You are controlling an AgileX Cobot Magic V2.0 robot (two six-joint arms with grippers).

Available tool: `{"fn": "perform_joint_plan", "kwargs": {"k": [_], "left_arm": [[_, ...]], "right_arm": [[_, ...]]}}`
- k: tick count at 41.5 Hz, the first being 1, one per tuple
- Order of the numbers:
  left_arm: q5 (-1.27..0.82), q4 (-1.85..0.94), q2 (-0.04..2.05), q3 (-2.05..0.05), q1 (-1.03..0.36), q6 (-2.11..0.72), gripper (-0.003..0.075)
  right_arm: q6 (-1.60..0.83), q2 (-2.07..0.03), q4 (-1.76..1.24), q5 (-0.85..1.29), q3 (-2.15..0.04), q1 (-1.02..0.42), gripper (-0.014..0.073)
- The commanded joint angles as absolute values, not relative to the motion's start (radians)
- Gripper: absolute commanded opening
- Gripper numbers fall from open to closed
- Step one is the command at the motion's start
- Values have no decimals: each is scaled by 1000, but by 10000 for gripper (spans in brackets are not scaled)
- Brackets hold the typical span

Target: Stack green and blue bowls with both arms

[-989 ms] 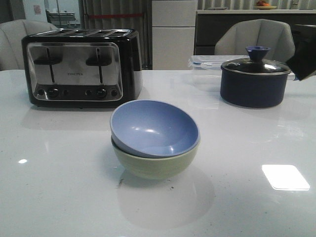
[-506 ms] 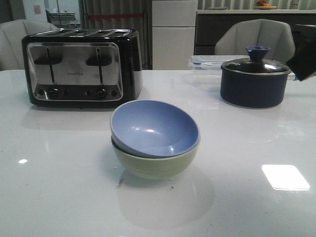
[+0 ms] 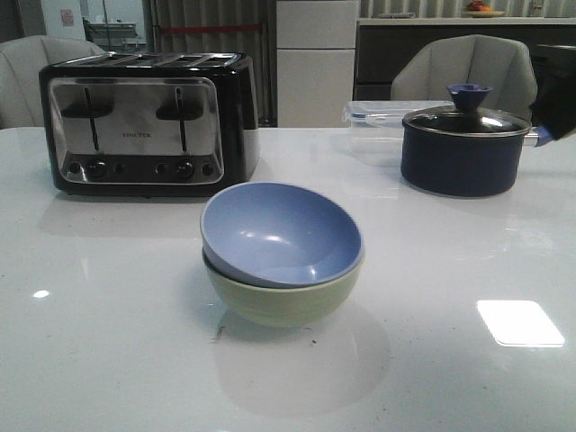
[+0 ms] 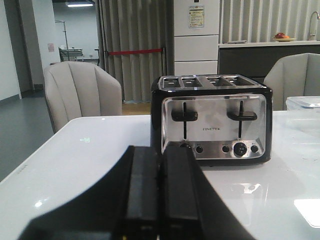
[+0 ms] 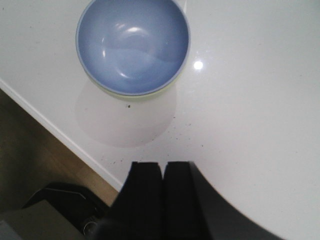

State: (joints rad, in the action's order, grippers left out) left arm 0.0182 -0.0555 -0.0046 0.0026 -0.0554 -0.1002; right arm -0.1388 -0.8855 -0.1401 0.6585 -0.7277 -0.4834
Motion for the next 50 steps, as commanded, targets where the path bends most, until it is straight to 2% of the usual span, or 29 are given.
{"fn": "perform_joint_plan", "kwargs": {"k": [1,10,20,26,35,50], "left_arm": [[110,-63,-25,9,-52,-90,93],[110,-63,-25,9,-52,-90,93],[110,-63,-25,9,-52,-90,93],[110,-63,-25,9,-52,-90,93],[110,-63,-25,9,-52,-90,93],[110,-63,-23,9,-52,-90,93]], "right_arm": [[-147,-793,-134,536,-715,-390,55],[-147,-560,-132,273,-519,-127,55],[-147,-269,-132,78,-241,0,55],[-147,-132,-132,35,-96,11,55],[-147,29,-133,33,-4,12,55],[-136,14,-127,-45,25,5,55]]}}
